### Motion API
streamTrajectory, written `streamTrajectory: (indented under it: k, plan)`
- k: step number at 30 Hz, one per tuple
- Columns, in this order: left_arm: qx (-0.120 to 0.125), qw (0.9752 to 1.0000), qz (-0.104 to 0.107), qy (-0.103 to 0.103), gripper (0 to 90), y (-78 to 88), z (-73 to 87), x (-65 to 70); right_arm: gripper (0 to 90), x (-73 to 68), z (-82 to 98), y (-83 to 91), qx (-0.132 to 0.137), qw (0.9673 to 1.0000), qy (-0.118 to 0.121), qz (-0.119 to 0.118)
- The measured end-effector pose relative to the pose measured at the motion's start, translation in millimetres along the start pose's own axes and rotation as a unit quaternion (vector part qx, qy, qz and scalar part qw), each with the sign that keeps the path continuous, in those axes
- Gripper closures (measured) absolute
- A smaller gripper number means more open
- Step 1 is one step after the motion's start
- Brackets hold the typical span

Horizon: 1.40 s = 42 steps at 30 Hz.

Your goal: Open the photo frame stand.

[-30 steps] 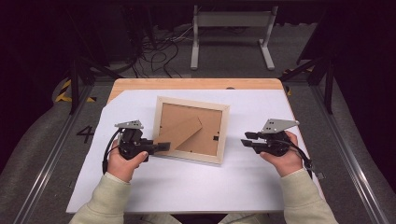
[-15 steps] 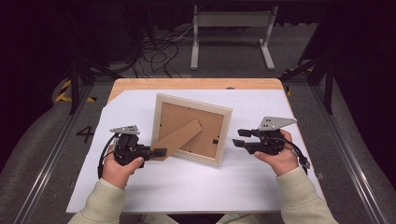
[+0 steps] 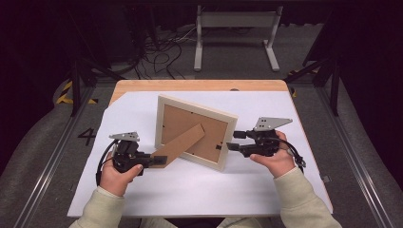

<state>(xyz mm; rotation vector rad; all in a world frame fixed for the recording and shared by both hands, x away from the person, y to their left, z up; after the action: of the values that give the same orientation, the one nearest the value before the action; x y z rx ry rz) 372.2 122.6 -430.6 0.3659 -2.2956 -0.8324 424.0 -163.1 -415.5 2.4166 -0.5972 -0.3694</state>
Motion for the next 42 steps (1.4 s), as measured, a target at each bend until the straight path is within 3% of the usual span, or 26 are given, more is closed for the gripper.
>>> streamTrajectory:
  k: [8, 11, 13, 17, 25, 30, 34, 42]
  plan:
    - [-0.002, 1.0000, 0.003, 0.000, 86.9, -0.2, 1.3, 1.1, 47.2, 0.1, -1.2, -12.7, 0.001, 0.9999, -0.016, -0.001]
    - [-0.002, 1.0000, 0.004, 0.000, 86.8, -0.2, 1.2, 1.4, 53.6, -0.2, -0.4, -17.9, -0.002, 0.9999, -0.015, 0.000]
    - [-0.002, 1.0000, 0.004, 0.000, 86.7, 0.1, 1.1, 1.6, 61.0, 1.4, 0.1, -17.4, -0.004, 0.9999, -0.003, 0.016]
    - [0.002, 1.0000, 0.003, -0.004, 86.8, 0.6, 0.3, 1.1, 65.5, -2.5, -1.3, -11.4, -0.006, 1.0000, 0.000, 0.004]
    - [0.013, 0.9994, -0.009, -0.030, 87.2, -0.8, -4.0, 1.9, 70.0, -8.2, -8.6, 1.4, 0.004, 0.9985, 0.037, 0.039]
    - [-0.003, 0.9985, -0.035, -0.042, 83.2, -13.5, -3.7, -6.3, 71.5, -10.8, -13.2, 10.2, 0.012, 0.9961, 0.057, 0.067]
    - [-0.006, 0.9983, -0.039, -0.043, 81.4, -20.4, -4.7, -9.8, 71.8, -10.5, -13.4, 13.9, 0.014, 0.9936, 0.071, 0.087]
    - [-0.039, 0.9956, -0.064, -0.056, 77.1, -43.0, -4.6, -25.0, 71.8, -8.1, -8.4, 14.0, 0.000, 0.9886, 0.095, 0.117]
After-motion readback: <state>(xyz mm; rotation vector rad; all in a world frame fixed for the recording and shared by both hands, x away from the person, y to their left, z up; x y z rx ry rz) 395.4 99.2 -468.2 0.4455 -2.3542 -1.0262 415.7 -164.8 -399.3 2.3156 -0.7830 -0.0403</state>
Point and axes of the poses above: each handheld gripper's, and its own axes: y roughly backward along the jaws, z roughly out of its underside, x roughly to its right, the point moved 8 cm from there along -y, roughly forward along the jaws, and after that the axes turned 12 degrees about -x, right-handed, at the moved point
